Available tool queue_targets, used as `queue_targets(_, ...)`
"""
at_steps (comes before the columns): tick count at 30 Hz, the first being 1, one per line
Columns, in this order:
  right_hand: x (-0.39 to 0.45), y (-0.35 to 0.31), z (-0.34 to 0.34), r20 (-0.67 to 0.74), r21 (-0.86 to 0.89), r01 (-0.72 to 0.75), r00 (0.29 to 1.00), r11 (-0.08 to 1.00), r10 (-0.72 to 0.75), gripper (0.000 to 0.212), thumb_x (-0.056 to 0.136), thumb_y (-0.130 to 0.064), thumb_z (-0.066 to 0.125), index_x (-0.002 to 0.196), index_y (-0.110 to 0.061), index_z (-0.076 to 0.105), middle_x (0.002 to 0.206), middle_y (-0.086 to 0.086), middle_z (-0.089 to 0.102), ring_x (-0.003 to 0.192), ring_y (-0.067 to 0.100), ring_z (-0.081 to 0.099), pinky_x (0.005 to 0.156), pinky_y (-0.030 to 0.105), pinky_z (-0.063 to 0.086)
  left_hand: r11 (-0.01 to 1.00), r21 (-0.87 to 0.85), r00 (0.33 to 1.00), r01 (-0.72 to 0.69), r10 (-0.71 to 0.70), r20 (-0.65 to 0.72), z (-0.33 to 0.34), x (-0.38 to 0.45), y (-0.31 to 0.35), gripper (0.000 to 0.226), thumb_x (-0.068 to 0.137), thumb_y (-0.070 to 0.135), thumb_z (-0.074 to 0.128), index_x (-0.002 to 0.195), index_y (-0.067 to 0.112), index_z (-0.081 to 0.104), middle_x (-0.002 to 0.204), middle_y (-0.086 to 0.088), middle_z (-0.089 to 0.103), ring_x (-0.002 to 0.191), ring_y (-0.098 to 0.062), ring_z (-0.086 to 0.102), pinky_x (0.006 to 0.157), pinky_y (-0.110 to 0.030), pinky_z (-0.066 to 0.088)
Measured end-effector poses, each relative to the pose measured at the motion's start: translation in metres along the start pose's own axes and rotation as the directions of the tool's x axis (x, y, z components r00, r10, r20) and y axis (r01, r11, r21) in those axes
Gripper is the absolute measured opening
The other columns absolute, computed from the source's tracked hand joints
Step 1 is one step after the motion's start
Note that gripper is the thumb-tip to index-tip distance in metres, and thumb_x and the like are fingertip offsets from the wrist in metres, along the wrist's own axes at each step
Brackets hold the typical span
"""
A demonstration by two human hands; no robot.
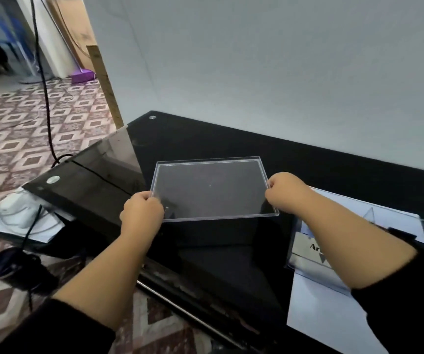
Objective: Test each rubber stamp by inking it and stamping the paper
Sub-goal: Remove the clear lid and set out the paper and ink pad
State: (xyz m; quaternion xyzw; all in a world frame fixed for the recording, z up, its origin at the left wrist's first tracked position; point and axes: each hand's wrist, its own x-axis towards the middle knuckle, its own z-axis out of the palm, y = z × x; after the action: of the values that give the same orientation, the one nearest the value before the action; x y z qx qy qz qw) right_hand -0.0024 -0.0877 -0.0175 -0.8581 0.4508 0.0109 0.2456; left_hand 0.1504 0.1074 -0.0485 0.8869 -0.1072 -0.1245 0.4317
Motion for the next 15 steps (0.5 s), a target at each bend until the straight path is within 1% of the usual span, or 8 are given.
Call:
queue_targets(3,0.014,-0.005,0.014,0.041,-0.064,-0.002,0.999,0.998,0.005,0.025,0.084,0.000,0.046,0.060,-0.008,0.041,0.062,0.007,0.040,0.053,0.018,0.037,0.045,0.024,0.028,0.992,0.122,0.999,0.041,-0.040,-0.012,0.001,0.010,-0.006,0.021,0.090,0.015,0.042,0.092,0.027,0.060,0.102,-0.004,0.052,0.102,-0.031,0.045,0.080,-0.036,0.041)
queue_targets(4,0.017,-0.006,0.017,0.056,-0.086,-0.008,0.998,0.996,0.013,0.026,0.084,0.000,0.046,0.059,-0.008,0.041,0.061,0.007,0.040,0.053,0.018,0.037,0.045,0.024,0.028,0.987,0.153,0.999,0.052,-0.050,-0.012,0.002,0.012,-0.009,0.023,0.091,0.016,0.042,0.098,0.029,0.060,0.106,-0.004,0.052,0.105,-0.032,0.045,0.086,-0.038,0.041)
queue_targets(6,0.023,-0.007,0.022,0.081,-0.119,-0.022,0.996,0.993,0.032,0.025,0.083,0.000,0.047,0.060,-0.008,0.043,0.061,0.007,0.042,0.053,0.018,0.039,0.046,0.024,0.031,0.972,0.221,0.997,0.073,-0.070,-0.024,0.005,0.017,-0.013,0.030,0.091,0.017,0.042,0.112,0.028,0.060,0.117,-0.005,0.053,0.114,-0.033,0.044,0.093,-0.040,0.035)
queue_targets(8,0.030,-0.006,0.026,0.086,-0.139,-0.024,0.996,0.990,0.036,0.024,0.082,0.001,0.047,0.060,-0.008,0.045,0.061,0.007,0.046,0.054,0.020,0.042,0.047,0.024,0.033,0.958,0.275,0.997,0.081,-0.075,-0.035,0.008,0.019,-0.016,0.035,0.091,0.016,0.041,0.120,0.027,0.057,0.126,-0.007,0.051,0.118,-0.032,0.042,0.095,-0.040,0.033)
queue_targets(15,0.042,0.003,0.036,0.088,-0.156,-0.039,0.995,0.987,0.053,0.022,0.077,0.003,0.046,0.059,-0.010,0.046,0.062,0.008,0.048,0.059,0.022,0.043,0.049,0.024,0.033,0.941,0.327,0.996,0.085,-0.090,0.000,0.015,0.021,-0.023,0.040,0.090,0.016,0.042,0.127,0.025,0.053,0.134,-0.008,0.044,0.123,-0.032,0.037,0.100,-0.042,0.030)
